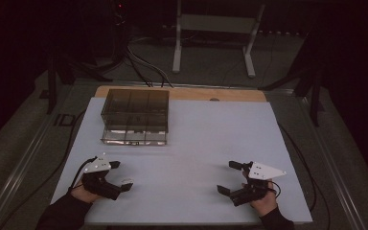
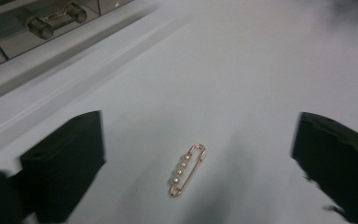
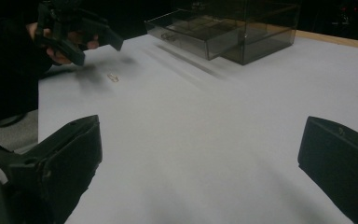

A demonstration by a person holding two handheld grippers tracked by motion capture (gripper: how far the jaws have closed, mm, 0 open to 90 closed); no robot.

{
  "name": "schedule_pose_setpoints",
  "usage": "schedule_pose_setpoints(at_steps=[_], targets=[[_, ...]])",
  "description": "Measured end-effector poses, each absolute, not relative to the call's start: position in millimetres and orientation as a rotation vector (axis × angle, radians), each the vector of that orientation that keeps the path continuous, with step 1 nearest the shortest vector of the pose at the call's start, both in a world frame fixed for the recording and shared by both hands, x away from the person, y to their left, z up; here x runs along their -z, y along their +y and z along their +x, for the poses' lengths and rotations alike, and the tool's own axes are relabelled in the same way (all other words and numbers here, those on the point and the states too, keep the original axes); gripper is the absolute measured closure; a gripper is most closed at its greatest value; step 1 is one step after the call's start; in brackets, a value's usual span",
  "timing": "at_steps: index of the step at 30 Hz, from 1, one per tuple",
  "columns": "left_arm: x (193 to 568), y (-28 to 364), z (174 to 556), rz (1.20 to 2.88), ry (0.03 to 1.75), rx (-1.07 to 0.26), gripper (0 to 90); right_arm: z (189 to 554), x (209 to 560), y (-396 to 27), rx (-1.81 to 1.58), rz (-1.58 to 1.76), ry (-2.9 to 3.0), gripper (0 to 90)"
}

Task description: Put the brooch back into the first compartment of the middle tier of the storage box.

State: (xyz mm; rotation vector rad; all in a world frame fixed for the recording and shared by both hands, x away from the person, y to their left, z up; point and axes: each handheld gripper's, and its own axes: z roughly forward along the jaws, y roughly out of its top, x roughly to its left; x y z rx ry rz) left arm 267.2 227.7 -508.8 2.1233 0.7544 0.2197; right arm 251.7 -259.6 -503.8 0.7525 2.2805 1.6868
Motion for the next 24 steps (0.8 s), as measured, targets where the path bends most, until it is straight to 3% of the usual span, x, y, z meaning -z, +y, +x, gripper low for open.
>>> schedule_pose_setpoints(at_steps=[5, 7, 11, 24], targets=[[510.0, 224.7, 266.5, 2.162, 0.740, -0.222, 7.9, 251.8, 503.7, -259.7, -1.689, 0.753, 2.279, 0.0], [510.0, 224.9, 266.7, 2.160, 0.739, -0.228, 16.1, 251.7, 503.8, -259.9, -1.688, 0.752, 2.279, 0.0], [510.9, 224.1, 267.0, 2.179, 0.746, -0.238, 21.1, 252.0, 503.9, -259.8, -1.690, 0.755, 2.278, 0.0], [514.7, 221.8, 269.5, 2.209, 0.770, -0.230, 49.7, 251.3, 503.5, -260.3, -1.689, 0.751, 2.277, 0.0]])
